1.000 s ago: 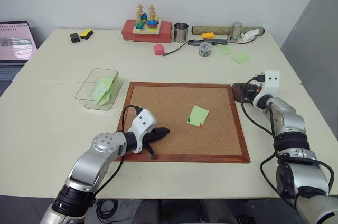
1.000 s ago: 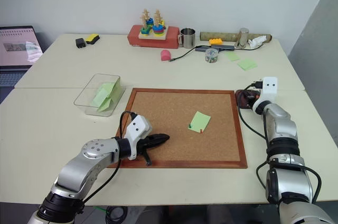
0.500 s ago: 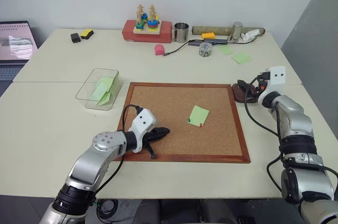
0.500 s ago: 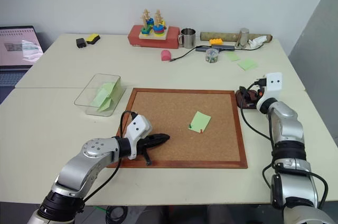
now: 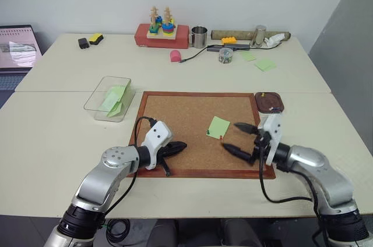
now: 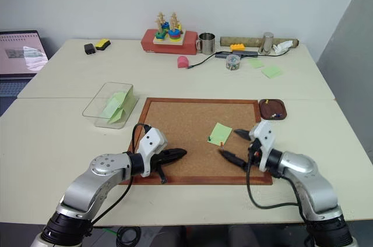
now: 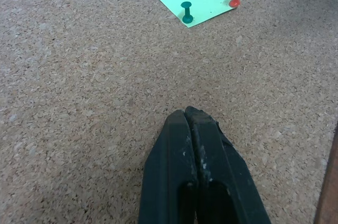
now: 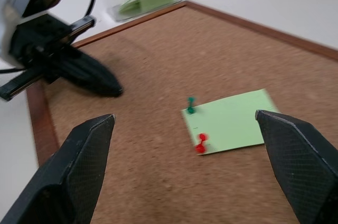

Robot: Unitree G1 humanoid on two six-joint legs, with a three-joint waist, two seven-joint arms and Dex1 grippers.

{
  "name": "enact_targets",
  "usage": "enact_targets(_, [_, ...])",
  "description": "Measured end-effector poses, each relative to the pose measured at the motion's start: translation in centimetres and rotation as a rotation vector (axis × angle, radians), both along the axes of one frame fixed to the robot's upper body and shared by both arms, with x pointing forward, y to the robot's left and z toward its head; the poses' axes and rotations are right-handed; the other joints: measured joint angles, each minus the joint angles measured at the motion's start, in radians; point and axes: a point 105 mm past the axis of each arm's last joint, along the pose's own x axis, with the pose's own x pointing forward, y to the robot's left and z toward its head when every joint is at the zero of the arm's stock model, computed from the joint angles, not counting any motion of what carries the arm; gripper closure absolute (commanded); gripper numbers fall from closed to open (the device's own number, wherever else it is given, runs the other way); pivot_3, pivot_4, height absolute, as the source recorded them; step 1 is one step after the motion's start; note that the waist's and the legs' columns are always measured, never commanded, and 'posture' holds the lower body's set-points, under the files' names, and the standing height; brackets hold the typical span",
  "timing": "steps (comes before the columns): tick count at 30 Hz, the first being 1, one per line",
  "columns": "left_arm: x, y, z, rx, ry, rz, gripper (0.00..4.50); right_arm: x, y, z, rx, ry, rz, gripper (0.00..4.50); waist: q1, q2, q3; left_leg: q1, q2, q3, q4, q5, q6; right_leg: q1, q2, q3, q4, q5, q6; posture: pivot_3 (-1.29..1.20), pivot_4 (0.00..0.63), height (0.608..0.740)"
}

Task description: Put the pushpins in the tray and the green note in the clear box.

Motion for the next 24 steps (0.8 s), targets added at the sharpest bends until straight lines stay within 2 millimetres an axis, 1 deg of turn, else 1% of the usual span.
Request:
enact_targets(3, [0.1,-0.2,0.1,0.001,-0.003,-0.01,4.5,0.3,1.1,-1.0,0.002,0.018,-0.001,0.03,0.001,0.0,0.0,0.0,0.0,0.0,0.0,0.0,0.0,0.0,0.0,0.0,0.0,0.0,0.0,0.0,0.15,0.74])
enact_targets(8, [0.1,-0.2,0.1,-0.001,-0.003,-0.021,4.5,1.8,1.6,-1.6,-0.012,0.015,-0.034,0.03,0.002,0.0,0.0,-0.001,0.0,0.0,0.0,0.0,0.0,0.0,0.0,0.0,-0.001,0.002,-0.003,0.0,0.15,0.74])
enact_targets(12, [0.1,-0.2,0.1,-0.002,-0.004,-0.021,4.5,2.1,1.7,-2.3,-0.013,0.03,-0.05,0.78,0.002,0.0,0.0,-0.001,0.0,0.0,0.0,0.0,0.0,0.0,0.0,0.0,-0.001,0.002,-0.003,0.0,0.15,0.74])
enact_targets(15, [0.1,-0.2,0.1,-0.002,-0.003,-0.02,4.5,2.1,1.7,-2.2,-0.01,0.028,-0.051,1.5,0.002,0.0,0.0,0.0,0.0,0.0,0.0,0.0,0.0,0.0,0.0,0.0,0.0,0.002,-0.003,0.0,0.15,0.74])
enact_targets(19, [0.1,-0.2,0.1,-0.002,-0.004,-0.017,4.5,2.2,1.7,-2.1,0.0,0.027,-0.056,2.17,0.001,0.0,0.0,0.0,0.0,-0.001,0.0,0.0,0.0,0.0,0.0,0.0,0.0,0.002,-0.003,0.0,0.15,0.74])
enact_targets(21, [0.0,-0.2,0.1,-0.002,-0.006,-0.014,4.5,2.2,1.7,-2.0,0.009,0.029,-0.056,2.64,0.001,0.0,0.0,0.0,0.0,0.0,0.0,0.0,0.0,0.0,0.0,0.0,0.0,0.002,-0.003,0.0,0.15,0.74])
enact_targets(24, [0.0,-0.2,0.1,-0.001,-0.007,-0.012,4.5,2.2,1.7,-1.9,0.021,0.031,-0.056,3.23,0.001,0.0,0.0,0.0,0.0,0.0,0.0,0.0,0.0,0.0,0.0,0.0,0.0,0.002,-0.003,0.0,0.15,0.74])
